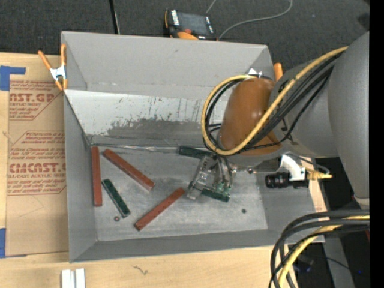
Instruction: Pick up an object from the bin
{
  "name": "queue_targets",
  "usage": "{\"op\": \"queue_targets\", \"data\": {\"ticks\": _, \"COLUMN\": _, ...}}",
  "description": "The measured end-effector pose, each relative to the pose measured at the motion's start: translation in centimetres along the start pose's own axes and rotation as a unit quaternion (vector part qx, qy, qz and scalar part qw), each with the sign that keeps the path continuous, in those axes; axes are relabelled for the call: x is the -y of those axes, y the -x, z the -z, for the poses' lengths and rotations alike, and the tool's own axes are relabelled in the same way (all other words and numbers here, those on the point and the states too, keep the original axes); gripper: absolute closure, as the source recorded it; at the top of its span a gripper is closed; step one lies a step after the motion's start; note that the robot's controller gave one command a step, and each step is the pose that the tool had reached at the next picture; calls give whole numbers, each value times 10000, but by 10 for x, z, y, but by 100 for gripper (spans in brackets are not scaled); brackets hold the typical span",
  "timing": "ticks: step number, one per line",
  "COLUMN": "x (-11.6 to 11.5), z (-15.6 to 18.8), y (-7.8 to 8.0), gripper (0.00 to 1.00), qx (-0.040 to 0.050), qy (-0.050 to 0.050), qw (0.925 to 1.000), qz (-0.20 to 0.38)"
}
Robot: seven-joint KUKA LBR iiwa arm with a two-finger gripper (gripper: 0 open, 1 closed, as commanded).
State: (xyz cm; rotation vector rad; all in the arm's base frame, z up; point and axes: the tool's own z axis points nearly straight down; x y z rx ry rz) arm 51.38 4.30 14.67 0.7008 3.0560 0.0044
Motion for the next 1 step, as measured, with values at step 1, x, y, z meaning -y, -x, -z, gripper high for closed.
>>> {"op": "queue_targets", "data": {"ticks": 1, "x": -1, "z": 48, "y": 1, "gripper": 100, "qx": -4, "qy": -4, "qw": 10000, "qz": 5}}
